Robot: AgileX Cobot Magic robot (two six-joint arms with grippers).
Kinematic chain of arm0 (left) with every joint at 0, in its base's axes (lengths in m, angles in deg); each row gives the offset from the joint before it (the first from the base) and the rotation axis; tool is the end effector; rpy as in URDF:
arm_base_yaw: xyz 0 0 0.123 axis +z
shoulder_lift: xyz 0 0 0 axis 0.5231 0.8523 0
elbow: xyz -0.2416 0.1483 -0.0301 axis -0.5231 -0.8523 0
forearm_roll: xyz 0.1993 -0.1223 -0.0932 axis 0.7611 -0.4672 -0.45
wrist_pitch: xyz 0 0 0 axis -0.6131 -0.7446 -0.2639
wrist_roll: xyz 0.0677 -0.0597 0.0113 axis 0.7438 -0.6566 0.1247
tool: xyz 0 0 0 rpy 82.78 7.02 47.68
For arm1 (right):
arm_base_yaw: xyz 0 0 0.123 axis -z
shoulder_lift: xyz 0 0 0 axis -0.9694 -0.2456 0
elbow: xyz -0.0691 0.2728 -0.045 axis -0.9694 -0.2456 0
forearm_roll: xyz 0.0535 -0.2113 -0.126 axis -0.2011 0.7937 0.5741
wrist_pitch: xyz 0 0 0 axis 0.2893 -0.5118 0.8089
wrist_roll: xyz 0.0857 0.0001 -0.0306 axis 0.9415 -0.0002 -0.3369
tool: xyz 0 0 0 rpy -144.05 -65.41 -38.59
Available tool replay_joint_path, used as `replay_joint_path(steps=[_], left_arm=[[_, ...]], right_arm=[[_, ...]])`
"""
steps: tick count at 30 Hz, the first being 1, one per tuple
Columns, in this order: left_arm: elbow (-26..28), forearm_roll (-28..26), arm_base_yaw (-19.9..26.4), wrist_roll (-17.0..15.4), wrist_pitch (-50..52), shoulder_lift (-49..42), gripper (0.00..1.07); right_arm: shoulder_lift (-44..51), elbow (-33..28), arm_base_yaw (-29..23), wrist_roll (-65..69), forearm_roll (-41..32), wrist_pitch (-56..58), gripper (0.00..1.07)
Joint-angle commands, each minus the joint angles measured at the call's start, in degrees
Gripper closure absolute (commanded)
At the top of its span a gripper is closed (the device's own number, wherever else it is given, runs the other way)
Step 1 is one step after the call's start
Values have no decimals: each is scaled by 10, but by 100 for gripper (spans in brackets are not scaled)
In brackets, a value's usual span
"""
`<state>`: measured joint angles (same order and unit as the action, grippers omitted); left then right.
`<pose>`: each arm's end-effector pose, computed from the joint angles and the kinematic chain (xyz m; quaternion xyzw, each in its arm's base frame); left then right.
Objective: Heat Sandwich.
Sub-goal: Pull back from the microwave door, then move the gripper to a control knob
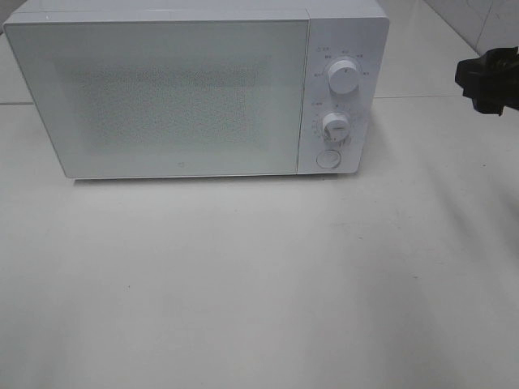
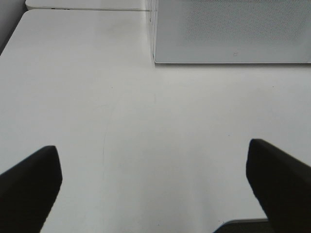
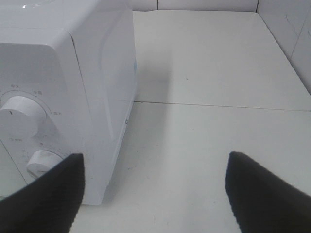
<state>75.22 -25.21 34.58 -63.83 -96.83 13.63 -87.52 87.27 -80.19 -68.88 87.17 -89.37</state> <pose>-0.0080 -0.0115 0.2815 0.0086 0.8494 -0.0391 0.5263 0.2477 0.0226 0.2539 -0.0442 0.7841 0.0379 0.6179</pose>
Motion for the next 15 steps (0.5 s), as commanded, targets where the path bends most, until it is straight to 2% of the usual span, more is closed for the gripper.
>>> replay_joint_path(steps=[1,5,15], left_arm=[[-2,-3,1,-3,3,-13,9],[-2,-3,1,-3,3,-13,9],[-2,-3,1,-3,3,-13,9]], right_arm=[[-23,-19,2,11,10,-80,31],[-52,-41,2,14,10,-151,31],[-105,-95,-9,-3,-3,-236,31]])
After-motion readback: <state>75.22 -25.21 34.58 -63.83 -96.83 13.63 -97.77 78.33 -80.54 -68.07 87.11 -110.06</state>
